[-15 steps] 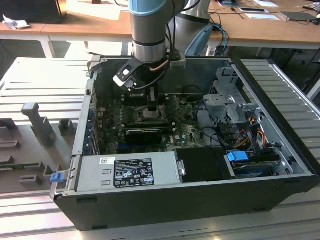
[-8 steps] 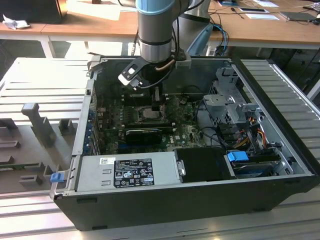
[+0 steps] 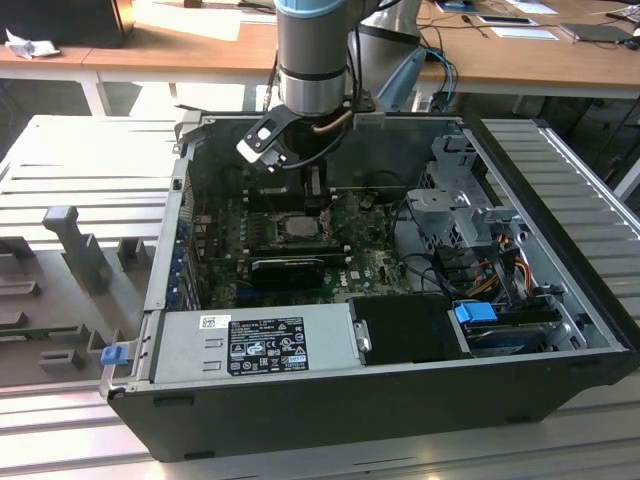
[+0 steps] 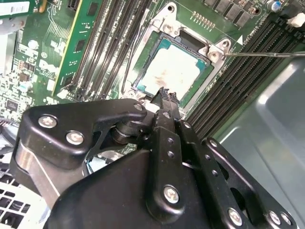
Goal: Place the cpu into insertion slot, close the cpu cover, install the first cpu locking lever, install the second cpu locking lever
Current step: 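Close the cpu cover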
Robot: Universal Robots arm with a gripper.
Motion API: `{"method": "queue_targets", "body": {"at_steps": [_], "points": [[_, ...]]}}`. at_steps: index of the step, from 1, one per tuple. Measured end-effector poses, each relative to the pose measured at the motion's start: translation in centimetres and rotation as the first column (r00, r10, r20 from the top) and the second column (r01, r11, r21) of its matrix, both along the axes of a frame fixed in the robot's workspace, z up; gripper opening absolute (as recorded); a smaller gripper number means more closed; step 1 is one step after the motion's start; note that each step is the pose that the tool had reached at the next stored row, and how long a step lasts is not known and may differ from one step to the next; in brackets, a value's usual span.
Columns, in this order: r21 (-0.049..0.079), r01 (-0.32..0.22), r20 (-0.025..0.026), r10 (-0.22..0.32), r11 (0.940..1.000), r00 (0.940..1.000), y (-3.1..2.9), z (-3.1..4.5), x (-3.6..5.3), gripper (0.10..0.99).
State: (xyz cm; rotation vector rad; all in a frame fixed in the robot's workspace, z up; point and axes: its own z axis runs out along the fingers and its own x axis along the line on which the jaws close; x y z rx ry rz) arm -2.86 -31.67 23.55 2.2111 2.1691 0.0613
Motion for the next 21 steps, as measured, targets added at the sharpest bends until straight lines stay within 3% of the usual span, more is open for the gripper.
{"method": "queue_targets", "body": {"at_steps": [6, 21], "points": [[0.0, 0.0, 0.0, 0.0, 1.0, 1.0, 0.01, 0.69, 0.31, 0.106], [-0.001, 0.0, 0.0, 0.0, 1.0, 1.0, 0.03, 0.76, 0.69, 0.106]]}}
